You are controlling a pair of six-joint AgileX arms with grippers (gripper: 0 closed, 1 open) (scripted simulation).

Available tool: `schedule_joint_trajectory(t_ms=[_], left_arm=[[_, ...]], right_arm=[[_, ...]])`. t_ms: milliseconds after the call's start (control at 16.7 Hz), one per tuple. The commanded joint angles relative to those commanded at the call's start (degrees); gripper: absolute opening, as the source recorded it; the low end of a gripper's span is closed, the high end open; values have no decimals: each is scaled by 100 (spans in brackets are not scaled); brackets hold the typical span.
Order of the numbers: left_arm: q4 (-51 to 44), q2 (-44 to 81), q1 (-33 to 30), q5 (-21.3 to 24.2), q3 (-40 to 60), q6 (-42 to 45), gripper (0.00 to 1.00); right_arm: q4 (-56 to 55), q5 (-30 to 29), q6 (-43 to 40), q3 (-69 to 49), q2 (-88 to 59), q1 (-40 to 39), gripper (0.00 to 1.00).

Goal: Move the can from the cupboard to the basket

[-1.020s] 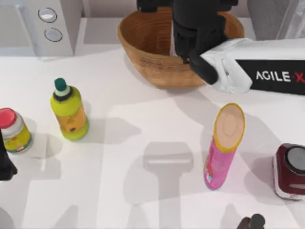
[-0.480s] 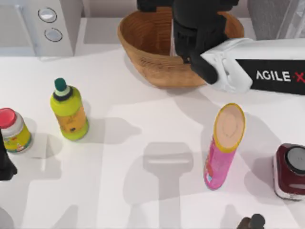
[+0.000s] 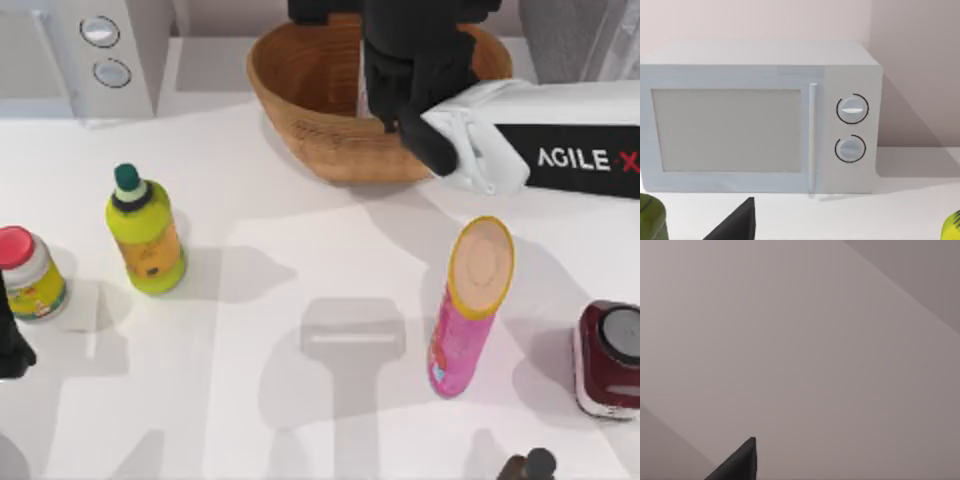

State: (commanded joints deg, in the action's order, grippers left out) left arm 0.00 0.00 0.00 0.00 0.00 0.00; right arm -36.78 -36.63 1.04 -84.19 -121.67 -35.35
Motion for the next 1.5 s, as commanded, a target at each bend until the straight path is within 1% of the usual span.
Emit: schedule_joint_trajectory(t_ms=[420, 660, 780, 960, 1500], left_arm=[[0, 0, 0, 0, 0, 0, 100], [0, 0, 0, 0, 0, 0, 100], [0, 0, 0, 0, 0, 0, 100], [0, 0, 0, 0, 0, 0, 100], [0, 0, 0, 0, 0, 0, 100]], right_arm=[[9, 18, 2, 33, 57, 6, 100], [187, 272, 14, 531, 894, 256, 100], [377, 487, 17, 1010, 1674, 479, 100], [788, 901, 10, 1990, 3236, 908, 100], [2494, 2502, -59, 5793, 8940, 2479, 100]])
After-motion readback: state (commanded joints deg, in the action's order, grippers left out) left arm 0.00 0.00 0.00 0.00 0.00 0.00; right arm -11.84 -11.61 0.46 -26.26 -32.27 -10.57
